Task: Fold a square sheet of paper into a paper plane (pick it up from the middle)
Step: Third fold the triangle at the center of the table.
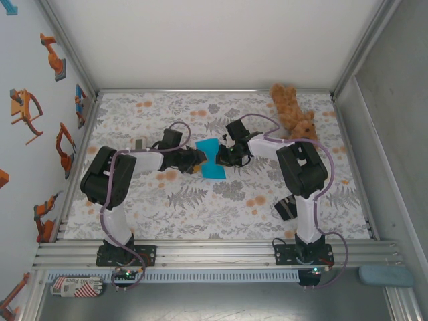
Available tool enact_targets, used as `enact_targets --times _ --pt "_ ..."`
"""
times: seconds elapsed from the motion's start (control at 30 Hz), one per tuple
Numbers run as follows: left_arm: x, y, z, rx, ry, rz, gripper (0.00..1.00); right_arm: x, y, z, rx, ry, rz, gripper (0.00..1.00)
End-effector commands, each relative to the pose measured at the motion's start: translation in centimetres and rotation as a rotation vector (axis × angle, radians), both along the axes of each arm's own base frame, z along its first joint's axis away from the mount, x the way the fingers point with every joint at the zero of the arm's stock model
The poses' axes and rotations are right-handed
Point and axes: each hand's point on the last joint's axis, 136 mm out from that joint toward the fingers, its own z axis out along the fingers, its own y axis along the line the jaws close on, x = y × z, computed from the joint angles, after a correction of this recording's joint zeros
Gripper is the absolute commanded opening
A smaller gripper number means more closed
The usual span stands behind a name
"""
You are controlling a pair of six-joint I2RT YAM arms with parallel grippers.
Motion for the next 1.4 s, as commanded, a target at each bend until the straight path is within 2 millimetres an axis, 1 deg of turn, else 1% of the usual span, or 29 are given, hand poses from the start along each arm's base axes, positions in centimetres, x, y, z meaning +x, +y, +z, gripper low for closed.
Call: enact_targets --times 0.0,0.17,0.33,0.43,0.5,0.53,0.63,0.7,0.8,0.87,0.97,1.0,1.03,1.13,1.23,1.37 --pt "0.4 -0.6 0.5 -0.034 0.003 -0.004 0.35 -1.7 -2.4 -3.5 -0.108 0.083 -0.021 0.1" --pt "0.4 -0.4 0.3 -0.032 0.019 0.014 0.28 -1.3 -2.2 -2.8 -0.095 0.059 -0.023 0.11" --pt "0.5 -0.2 0.1 -0.027 0.031 0.029 0.21 -0.5 -1.7 -1.0 -0.059 0.008 -0.018 0.12" --pt "0.4 0.0 -0.2 -0.022 0.041 0.036 0.15 0.2 -1.1 0.7 -0.013 -0.038 -0.013 0.13" --pt "0.5 0.2 -0.1 -0.021 0.047 0.045 0.06 0.8 -0.7 2.5 0.019 -0.089 -0.001 0.15" --pt "0.5 0.2 -0.1 -0.023 0.049 0.048 0.04 1.0 -0.6 3.4 0.028 -0.116 0.011 0.17" --pt "0.7 0.2 0.4 -0.03 0.046 0.06 0.0 1.6 -1.0 6.0 0.021 -0.212 0.04 0.27" --pt "0.8 0.2 0.8 -0.032 0.042 0.068 0.0 1.9 -1.9 7.3 -0.02 -0.294 0.054 0.36" --pt "1.0 0.3 1.5 -0.036 0.04 0.079 0.0 2.0 -2.9 8.7 -0.054 -0.427 0.088 0.51" --pt "1.0 0.4 1.8 -0.031 0.041 0.085 0.0 1.6 -3.2 9.5 -0.043 -0.508 0.123 0.59" --pt "1.1 0.5 2.1 -0.025 0.049 0.093 0.0 1.2 -3.5 10.4 -0.031 -0.603 0.145 0.77" --pt "1.2 0.4 2.4 -0.028 0.048 0.096 0.0 1.2 -3.5 10.7 -0.027 -0.635 0.146 0.82" --pt "1.2 0.4 2.5 -0.03 0.052 0.099 0.0 1.0 -3.5 10.9 -0.02 -0.662 0.151 0.84" --pt "1.3 0.3 2.8 -0.038 0.057 0.108 0.0 0.3 -3.0 11.3 0.001 -0.747 0.198 0.84" --pt "1.4 0.2 3.0 -0.043 0.068 0.114 0.0 -0.7 -2.1 11.2 0.028 -0.826 0.268 0.76" --pt "1.5 -0.1 3.1 -0.055 0.092 0.117 0.0 -1.8 -1.2 9.9 0.039 -0.923 0.348 0.74"
